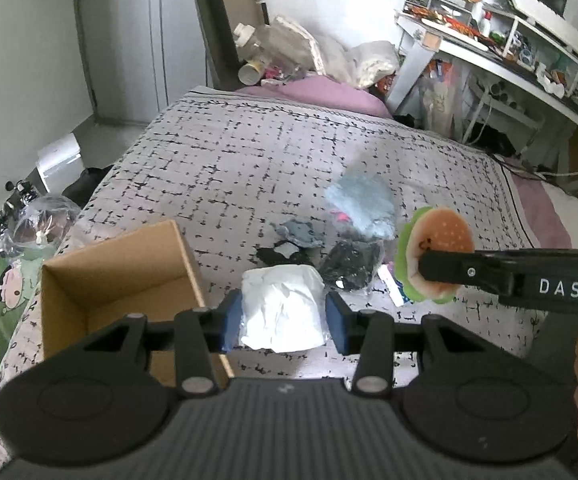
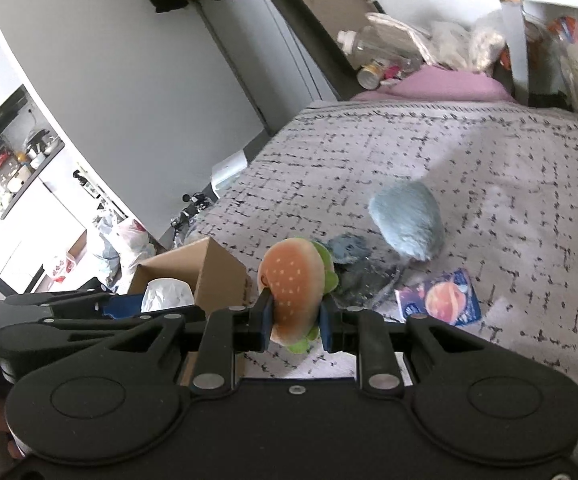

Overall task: Organize soft objects
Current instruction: 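Carry the white cloth and plush burger with both tools over the cardboard box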

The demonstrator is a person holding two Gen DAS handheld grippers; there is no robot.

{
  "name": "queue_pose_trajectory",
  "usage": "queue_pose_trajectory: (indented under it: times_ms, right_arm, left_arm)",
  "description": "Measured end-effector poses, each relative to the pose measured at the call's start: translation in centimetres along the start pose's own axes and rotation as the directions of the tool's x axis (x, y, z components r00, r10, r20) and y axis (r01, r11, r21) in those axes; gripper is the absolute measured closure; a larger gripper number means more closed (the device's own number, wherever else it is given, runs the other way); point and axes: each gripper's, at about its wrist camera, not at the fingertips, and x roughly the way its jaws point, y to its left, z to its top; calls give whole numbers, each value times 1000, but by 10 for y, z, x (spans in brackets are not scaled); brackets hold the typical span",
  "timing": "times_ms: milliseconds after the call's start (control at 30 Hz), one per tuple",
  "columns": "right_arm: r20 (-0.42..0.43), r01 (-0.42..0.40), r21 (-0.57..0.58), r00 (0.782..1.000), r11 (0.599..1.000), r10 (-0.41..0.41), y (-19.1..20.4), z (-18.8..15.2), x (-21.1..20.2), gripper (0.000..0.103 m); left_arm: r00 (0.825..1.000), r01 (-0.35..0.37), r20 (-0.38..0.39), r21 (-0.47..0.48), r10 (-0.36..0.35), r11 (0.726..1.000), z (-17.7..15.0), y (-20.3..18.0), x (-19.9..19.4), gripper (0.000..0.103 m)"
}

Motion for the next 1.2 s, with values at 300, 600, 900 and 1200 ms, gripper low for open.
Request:
queue_pose_trajectory:
  times_ms: [300, 600, 900, 1200]
  right_arm:
    - [-7, -39, -44, 999, 998, 39, 31, 9, 12, 80]
    - [-21, -78, -90, 997, 993, 76, 63, 12, 36, 80]
    - [-74, -100, -127, 993, 987, 92, 87, 6, 64, 80]
    - [-105, -106, -149, 990, 983, 91, 104, 14, 92, 80]
  left_arm:
    - [998, -55, 32, -32, 56, 998, 6, 33, -14, 59]
    - [993, -120, 11, -61, 120, 991, 7, 81, -8, 59]
    - [991, -137, -23, -105, 135, 985, 3, 114, 8, 59]
    - [988, -155, -29, -123, 153, 980, 4, 131, 27, 59]
